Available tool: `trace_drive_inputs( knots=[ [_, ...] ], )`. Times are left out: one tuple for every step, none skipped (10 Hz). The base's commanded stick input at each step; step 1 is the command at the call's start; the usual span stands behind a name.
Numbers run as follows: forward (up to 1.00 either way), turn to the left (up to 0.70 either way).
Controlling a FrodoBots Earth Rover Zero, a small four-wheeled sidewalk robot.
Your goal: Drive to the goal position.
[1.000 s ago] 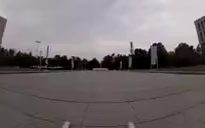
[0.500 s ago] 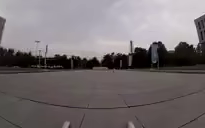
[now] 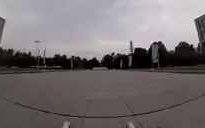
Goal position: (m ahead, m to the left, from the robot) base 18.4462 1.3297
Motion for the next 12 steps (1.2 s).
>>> trace_drive_inputs(
  knots=[
    [0.60,0.00],
    [0.60,0.00],
    [0.60,0.00],
    [0.60,0.00],
    [0.60,0.00],
    [0.60,0.00],
    [0.60,0.00],
    [0.60,0.00],
    [0.60,0.00],
    [0.60,0.00],
    [0.60,0.00],
    [0.60,0.00]
  ],
)
